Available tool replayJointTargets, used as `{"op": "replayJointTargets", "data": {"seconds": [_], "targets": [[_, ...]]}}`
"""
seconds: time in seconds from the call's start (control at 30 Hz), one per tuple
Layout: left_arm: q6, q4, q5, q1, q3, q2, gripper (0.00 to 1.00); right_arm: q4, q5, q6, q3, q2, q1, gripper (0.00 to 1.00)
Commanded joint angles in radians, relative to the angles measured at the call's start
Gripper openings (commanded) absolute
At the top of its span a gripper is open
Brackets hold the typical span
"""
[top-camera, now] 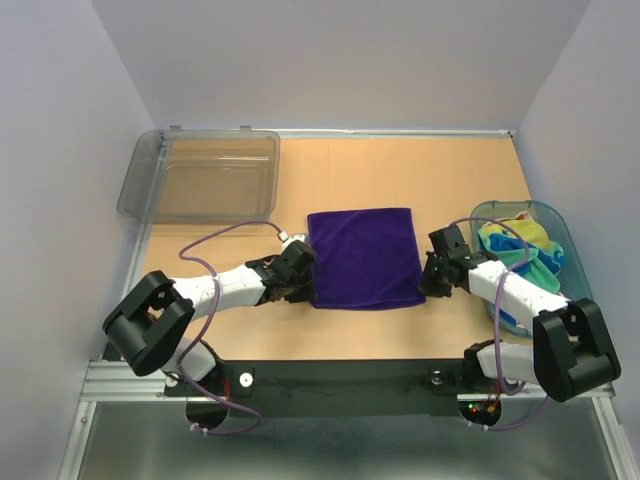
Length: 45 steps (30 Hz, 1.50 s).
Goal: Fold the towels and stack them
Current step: Fold the towel
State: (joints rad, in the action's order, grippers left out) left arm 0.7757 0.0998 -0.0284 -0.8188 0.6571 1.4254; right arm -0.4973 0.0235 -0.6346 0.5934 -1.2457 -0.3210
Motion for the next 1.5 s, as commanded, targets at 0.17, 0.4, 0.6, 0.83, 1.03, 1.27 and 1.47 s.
{"op": "replayJointTargets", "data": {"seconds": [0.17,0.4,0.6,0.83,1.03,1.27,1.47], "targets": [[-0.006,0.086,-0.022,-0.011,0.003,-0.014,0.22,-0.036,-0.014,0.007,0.048,0.043,0.005,0.01],[0.007,0.113,-0.042,-0.010,0.003,-0.028,0.22,-0.159,-0.008,-0.007,0.063,0.091,0.005,0.01],[0.011,0.126,-0.045,-0.010,-0.001,-0.029,0.22,-0.228,-0.011,-0.052,0.055,0.124,0.005,0.01],[0.023,0.141,-0.053,-0.010,-0.010,-0.045,0.22,-0.254,-0.007,-0.109,0.006,0.106,0.005,0.02],[0.022,0.141,-0.041,-0.010,-0.019,-0.049,0.22,-0.282,-0.017,-0.109,0.011,0.068,0.003,0.11],[0.017,0.144,-0.030,-0.011,-0.027,-0.082,0.39,-0.313,-0.019,-0.085,0.020,0.083,0.003,0.31],[0.013,0.185,-0.025,-0.013,-0.014,-0.146,0.63,-0.376,0.026,-0.039,0.118,0.155,0.003,0.38]]}}
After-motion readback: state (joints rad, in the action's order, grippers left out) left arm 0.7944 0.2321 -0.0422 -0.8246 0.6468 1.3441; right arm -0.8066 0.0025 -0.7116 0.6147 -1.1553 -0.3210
